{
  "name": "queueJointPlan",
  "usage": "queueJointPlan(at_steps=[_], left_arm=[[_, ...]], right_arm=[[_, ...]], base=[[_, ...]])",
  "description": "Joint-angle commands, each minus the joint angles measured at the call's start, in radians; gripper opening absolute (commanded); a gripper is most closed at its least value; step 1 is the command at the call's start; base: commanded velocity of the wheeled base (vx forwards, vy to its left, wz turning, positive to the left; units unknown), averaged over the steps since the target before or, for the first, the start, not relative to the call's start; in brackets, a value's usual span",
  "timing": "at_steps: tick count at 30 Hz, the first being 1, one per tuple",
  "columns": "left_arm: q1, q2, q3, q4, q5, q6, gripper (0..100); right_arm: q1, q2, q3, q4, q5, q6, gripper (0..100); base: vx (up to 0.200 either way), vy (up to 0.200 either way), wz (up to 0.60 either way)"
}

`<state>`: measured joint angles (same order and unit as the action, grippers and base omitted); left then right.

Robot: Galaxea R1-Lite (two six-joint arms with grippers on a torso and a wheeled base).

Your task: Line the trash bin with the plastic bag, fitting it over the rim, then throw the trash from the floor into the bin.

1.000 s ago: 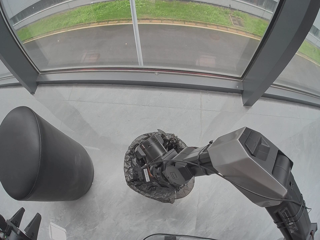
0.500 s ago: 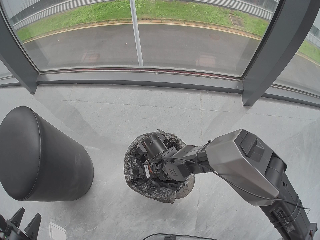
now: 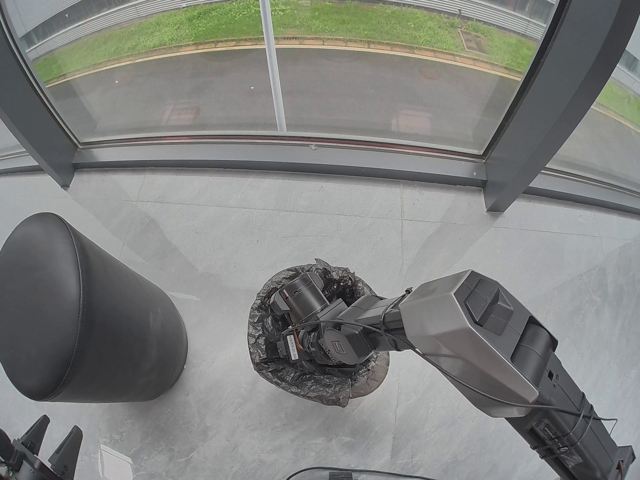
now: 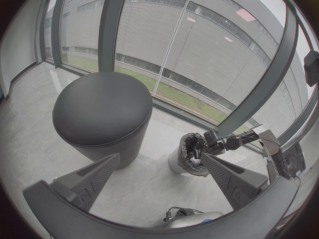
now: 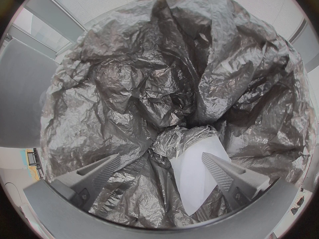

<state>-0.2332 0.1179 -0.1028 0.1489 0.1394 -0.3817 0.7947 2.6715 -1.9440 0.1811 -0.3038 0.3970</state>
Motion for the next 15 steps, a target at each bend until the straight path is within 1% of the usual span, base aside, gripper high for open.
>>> queueJointPlan(at_steps=[1,8,11,15], left_arm=[[0.0,0.002,-0.002,0.0,-0.001,0.0,100],[0.0,0.002,0.0,0.0,0.0,-0.002,100],[0.0,0.002,0.0,0.0,0.0,-0.002,100],[0.0,0.0,0.0,0.0,0.0,-0.002,100]], right_arm=[[-0.009,0.028,-0.038,0.006,0.0,0.0,100],[-0.009,0.004,-0.039,0.026,-0.003,0.009,100],[-0.008,-0.067,-0.032,0.092,-0.009,0.022,100],[0.0,-0.18,0.002,0.136,-0.014,0.034,100]], base=[[0.0,0.0,0.0],[0.0,0.0,0.0],[0.0,0.0,0.0],[0.0,0.0,0.0]])
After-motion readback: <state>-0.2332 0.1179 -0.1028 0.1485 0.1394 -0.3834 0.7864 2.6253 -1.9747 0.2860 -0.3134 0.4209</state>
